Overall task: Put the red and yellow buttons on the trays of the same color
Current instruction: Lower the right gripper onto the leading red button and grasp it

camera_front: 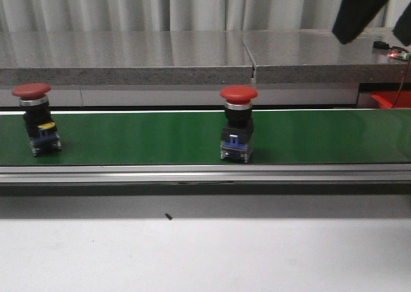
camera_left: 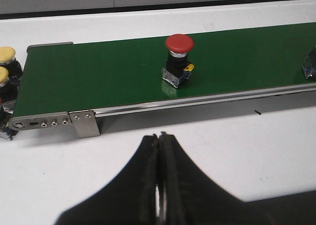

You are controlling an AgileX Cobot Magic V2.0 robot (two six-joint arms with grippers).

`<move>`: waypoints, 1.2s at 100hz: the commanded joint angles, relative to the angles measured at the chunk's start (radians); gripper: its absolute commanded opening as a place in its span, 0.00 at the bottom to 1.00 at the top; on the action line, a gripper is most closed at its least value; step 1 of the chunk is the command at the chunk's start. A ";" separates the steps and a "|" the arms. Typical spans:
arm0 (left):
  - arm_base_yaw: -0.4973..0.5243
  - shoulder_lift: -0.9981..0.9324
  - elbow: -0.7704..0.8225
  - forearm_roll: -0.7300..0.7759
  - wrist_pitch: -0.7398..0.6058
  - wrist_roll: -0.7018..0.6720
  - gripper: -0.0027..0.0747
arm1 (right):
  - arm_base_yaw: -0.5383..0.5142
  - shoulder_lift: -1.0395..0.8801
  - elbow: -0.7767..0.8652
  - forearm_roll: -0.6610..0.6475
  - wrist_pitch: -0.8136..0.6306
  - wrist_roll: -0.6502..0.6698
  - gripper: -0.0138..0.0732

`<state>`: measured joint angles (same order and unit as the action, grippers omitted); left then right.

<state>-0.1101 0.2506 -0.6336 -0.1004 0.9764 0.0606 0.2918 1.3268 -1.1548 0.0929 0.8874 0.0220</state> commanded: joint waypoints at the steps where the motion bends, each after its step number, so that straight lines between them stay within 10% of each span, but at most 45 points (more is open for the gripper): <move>1: -0.006 0.012 -0.024 -0.015 -0.065 0.000 0.01 | 0.024 0.023 -0.081 0.028 0.029 -0.037 0.82; 75: -0.006 0.012 -0.024 -0.015 -0.065 0.000 0.01 | 0.097 0.298 -0.221 0.175 0.078 -0.250 0.81; 120: -0.006 0.012 -0.024 -0.015 -0.065 0.000 0.01 | 0.097 0.325 -0.221 0.161 0.075 -0.259 0.27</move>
<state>-0.1101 0.2506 -0.6336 -0.1004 0.9764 0.0606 0.3889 1.6946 -1.3437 0.2422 0.9607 -0.2250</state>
